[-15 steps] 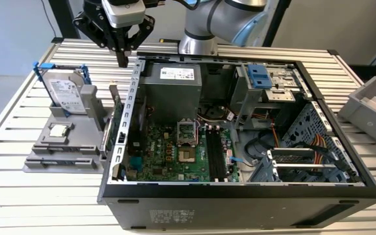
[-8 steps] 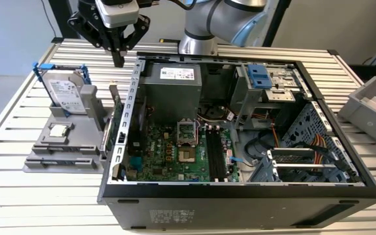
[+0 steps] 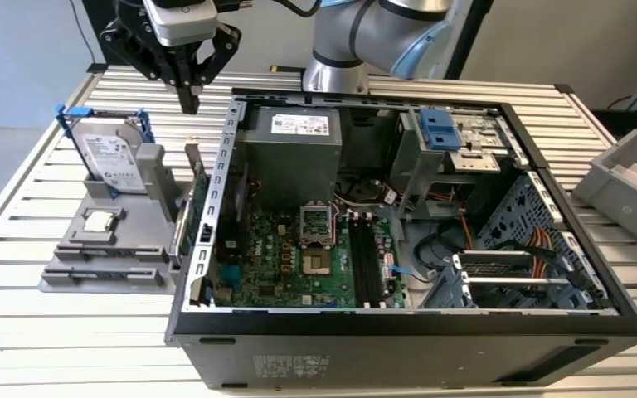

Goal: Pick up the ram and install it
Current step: 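Reach for the ram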

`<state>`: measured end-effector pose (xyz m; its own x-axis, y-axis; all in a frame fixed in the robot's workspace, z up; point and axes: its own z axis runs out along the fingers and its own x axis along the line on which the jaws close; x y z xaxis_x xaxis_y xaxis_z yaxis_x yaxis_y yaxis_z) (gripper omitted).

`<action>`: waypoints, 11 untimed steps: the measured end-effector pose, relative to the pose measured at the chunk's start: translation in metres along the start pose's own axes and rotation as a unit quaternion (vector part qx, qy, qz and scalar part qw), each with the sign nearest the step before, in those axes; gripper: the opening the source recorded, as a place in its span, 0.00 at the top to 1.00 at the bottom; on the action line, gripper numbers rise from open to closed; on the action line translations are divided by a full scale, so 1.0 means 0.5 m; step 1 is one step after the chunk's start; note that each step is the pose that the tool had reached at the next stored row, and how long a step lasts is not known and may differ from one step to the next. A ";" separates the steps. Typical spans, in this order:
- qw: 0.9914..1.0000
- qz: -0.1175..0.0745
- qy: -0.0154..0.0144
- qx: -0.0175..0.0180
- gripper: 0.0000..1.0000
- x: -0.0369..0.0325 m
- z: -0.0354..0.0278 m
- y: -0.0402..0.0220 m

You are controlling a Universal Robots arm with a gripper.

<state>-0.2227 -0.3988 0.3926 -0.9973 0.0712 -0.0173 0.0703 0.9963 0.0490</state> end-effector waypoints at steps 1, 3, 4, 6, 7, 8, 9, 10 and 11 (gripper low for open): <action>1.000 0.000 0.000 0.000 1.00 0.002 0.000 0.000; 1.000 0.000 0.000 0.000 1.00 0.007 0.000 0.000; 1.000 0.000 0.000 0.000 1.00 0.010 0.000 -0.001; 1.000 0.000 0.000 0.000 1.00 0.015 0.000 -0.001; 1.000 0.000 0.000 0.000 1.00 0.017 0.000 -0.001; 1.000 0.000 0.000 0.000 1.00 0.020 0.000 -0.001; 1.000 0.000 0.000 0.000 1.00 0.022 -0.001 -0.002; 1.000 0.000 0.000 0.000 1.00 0.025 -0.001 -0.002; 1.000 0.000 0.000 0.000 1.00 0.027 -0.001 -0.002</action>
<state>-0.2364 -0.3988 0.3926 -0.9973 0.0712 -0.0169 0.0703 0.9963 0.0491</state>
